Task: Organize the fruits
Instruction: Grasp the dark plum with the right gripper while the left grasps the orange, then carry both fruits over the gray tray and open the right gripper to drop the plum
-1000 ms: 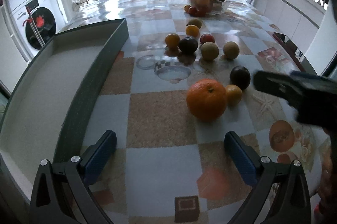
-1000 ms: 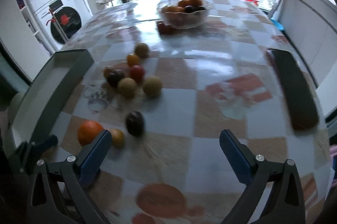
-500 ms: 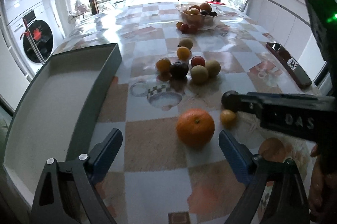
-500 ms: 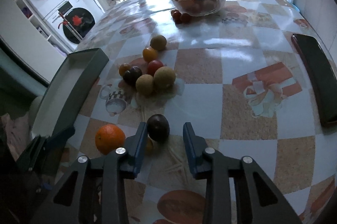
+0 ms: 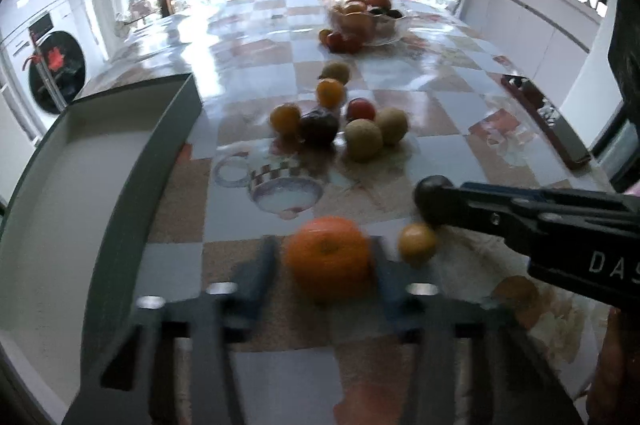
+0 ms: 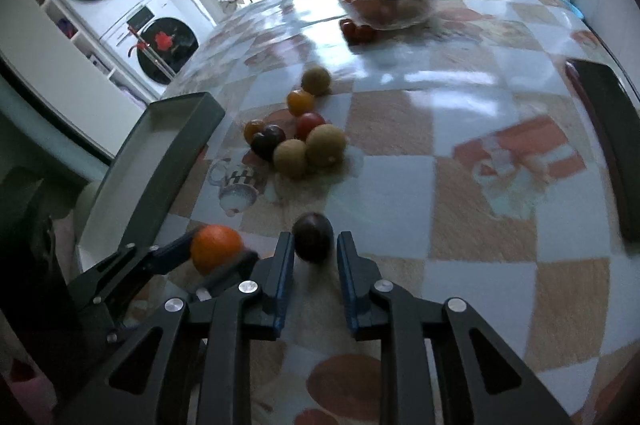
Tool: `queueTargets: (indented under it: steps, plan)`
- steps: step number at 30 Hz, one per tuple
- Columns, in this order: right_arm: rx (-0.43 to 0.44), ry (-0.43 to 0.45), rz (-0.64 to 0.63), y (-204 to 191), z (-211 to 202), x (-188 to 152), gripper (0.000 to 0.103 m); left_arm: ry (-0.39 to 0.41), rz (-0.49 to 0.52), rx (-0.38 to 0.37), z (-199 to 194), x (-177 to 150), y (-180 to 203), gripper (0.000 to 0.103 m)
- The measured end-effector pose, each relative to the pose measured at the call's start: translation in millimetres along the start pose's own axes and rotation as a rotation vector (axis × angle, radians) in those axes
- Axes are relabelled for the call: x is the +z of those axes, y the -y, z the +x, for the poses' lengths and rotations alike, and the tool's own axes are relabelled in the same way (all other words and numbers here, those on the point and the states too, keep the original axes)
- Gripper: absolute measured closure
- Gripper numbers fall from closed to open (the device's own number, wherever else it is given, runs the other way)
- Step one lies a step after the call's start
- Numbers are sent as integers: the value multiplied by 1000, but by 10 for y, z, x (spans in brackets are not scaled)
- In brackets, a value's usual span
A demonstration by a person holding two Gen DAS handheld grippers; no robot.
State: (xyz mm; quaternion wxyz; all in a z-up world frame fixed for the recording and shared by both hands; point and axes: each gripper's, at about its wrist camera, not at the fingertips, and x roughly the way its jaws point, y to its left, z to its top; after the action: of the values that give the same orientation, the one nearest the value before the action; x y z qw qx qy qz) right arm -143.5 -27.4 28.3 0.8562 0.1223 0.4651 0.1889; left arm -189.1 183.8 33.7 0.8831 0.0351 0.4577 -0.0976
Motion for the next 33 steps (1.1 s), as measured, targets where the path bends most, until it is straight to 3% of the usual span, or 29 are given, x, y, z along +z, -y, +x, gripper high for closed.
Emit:
queueTargets:
  steps: [8,10,11,12,17,19,20,21,22,23,33]
  plan:
    - [-23,5,16,133,-148,-54,77,-9,-80,-11,-98,-48,-167,63]
    - [-33,-4,10,106,-103,-42,59,-7,-94,-8,-142,-76,-220,63]
    - [-36,-4,4,74,-72,-32,41,-6,-100,-7,-171,-91,-240,63]
    - [-44,5,-11,27,-53,-25,37,-3,-103,-8,-201,-103,-257,63]
    - [-57,-5,-56,-138,105,29,38,52,-98,4,-454,-108,-307,63]
    - [-64,-27,-63,-195,207,60,47,72,-108,9,-540,-81,-353,63]
    - [-73,-24,-76,-230,224,70,54,79,-113,10,-570,-67,-381,63]
    - [-60,-38,-76,-253,250,90,67,88,-121,16,-615,-42,-430,63]
    - [-36,-50,-62,-262,262,114,69,91,-126,21,-639,-19,-468,63]
    - [-48,-51,-57,-269,258,128,78,96,-132,30,-669,3,-531,63]
    - [-4,-38,-25,-356,10,190,78,129,-192,139,-861,28,-1410,63]
